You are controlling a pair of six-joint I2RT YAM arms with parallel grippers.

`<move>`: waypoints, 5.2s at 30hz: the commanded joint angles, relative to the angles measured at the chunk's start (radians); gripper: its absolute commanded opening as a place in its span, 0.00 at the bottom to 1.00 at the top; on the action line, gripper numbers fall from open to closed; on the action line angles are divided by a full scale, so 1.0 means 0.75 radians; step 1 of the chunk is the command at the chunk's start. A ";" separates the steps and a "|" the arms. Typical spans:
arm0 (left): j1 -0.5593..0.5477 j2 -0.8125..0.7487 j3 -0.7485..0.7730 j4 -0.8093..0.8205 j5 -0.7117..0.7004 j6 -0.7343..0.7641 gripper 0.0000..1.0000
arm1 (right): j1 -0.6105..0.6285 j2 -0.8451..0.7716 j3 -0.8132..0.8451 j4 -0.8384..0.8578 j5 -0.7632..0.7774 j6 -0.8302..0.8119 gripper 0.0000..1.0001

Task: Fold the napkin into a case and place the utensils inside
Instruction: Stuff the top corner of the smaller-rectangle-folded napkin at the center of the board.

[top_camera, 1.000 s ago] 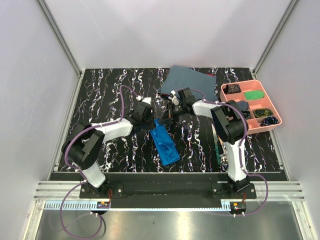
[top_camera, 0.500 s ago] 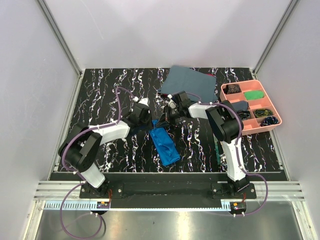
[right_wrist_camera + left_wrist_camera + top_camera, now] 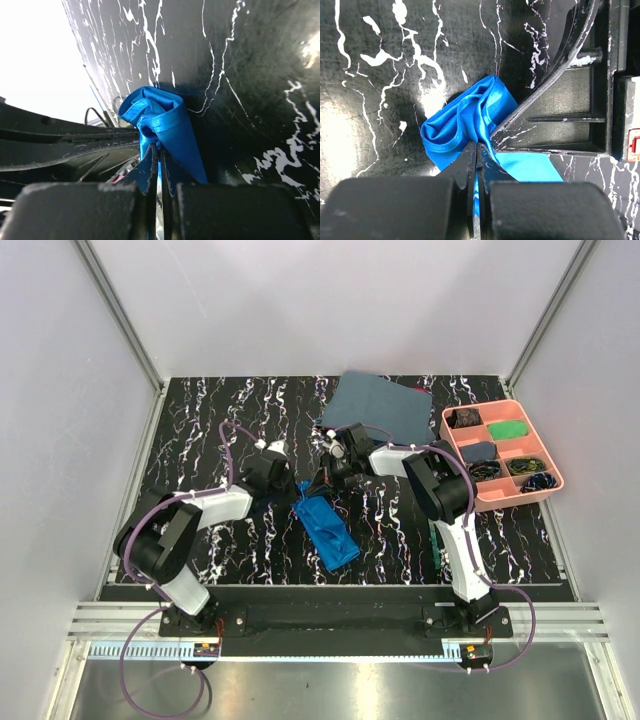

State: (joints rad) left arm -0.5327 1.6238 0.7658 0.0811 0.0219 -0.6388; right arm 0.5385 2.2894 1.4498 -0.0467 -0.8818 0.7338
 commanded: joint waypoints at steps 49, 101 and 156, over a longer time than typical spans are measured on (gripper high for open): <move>0.009 -0.148 -0.003 0.033 0.102 -0.050 0.00 | -0.039 -0.246 -0.235 0.107 -0.105 -0.091 0.42; 0.025 -0.167 -0.162 0.121 0.026 -0.112 0.00 | -0.031 -0.171 -0.147 0.226 -0.215 0.065 0.41; 0.023 -0.320 -0.090 0.045 0.018 -0.114 0.00 | 0.102 0.210 0.032 0.345 -0.119 0.118 0.04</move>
State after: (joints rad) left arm -0.5095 1.4471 0.6632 0.0544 0.0475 -0.7082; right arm 0.5835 2.3936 1.4376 0.2256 -1.0348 0.8524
